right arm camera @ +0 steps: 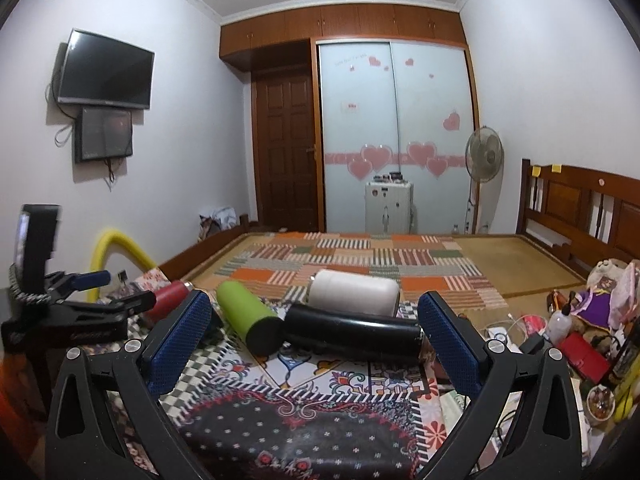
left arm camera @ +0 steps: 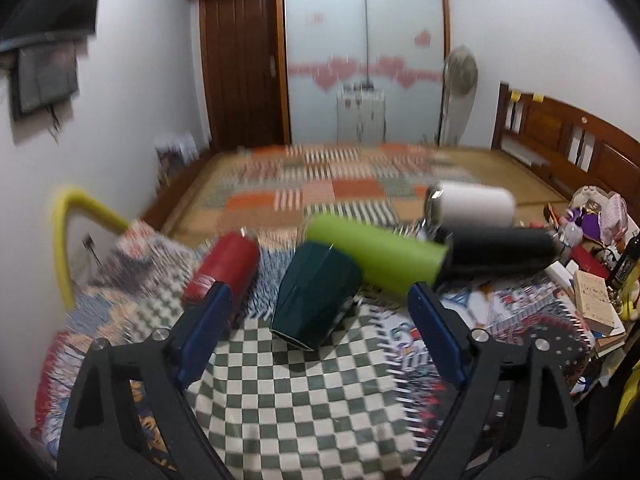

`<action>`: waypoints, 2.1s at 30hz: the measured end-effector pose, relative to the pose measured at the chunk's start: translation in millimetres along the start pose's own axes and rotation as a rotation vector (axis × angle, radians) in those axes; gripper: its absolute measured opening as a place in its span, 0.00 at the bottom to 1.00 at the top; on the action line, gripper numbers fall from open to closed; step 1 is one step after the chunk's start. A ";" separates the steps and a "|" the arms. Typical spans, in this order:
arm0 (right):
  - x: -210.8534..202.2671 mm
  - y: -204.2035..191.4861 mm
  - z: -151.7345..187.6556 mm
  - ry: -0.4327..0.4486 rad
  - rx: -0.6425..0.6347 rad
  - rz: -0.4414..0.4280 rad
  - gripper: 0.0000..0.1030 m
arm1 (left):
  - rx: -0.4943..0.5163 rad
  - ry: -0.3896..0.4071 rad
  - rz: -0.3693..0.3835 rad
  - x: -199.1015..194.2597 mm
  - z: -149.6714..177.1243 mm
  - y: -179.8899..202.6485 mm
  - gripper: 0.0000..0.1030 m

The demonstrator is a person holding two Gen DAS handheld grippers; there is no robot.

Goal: Flip cup upright
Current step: 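Move the left gripper down to the dark green mug lying on its side, then close the left gripper on the green mug's base and lift it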

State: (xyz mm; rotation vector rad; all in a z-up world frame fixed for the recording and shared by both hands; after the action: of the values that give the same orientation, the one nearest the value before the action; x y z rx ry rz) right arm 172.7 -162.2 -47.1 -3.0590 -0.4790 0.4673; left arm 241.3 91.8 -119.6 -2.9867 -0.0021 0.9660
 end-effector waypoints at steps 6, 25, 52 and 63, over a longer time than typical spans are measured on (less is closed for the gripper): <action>28.3 7.6 11.7 -0.068 0.013 -0.003 1.00 | 0.001 -0.209 0.090 73.6 -2.7 -16.9 0.88; 65.9 20.9 27.3 -0.144 0.048 -0.023 1.00 | 0.127 -0.385 0.073 142.2 4.1 0.3 0.70; 11.3 19.0 5.2 -0.076 0.032 0.001 1.00 | 0.269 -0.270 0.146 20.7 16.2 67.8 0.69; -14.7 12.4 5.5 -0.057 0.002 -0.002 1.00 | 0.287 -0.288 0.232 29.6 38.2 125.0 0.70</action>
State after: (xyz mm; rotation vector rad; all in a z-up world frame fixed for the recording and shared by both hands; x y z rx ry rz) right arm 161.4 -178.6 -48.8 -3.0497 -0.4833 0.5553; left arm 242.9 -33.1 -168.2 -2.6040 0.4497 1.2860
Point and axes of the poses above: each gripper's, at about its wrist camera, not at the fingertips, and x roughly the way its jaws point, y to its right, z to its underside, the point moved 2 cm from there along x, roughly the way its jaws point
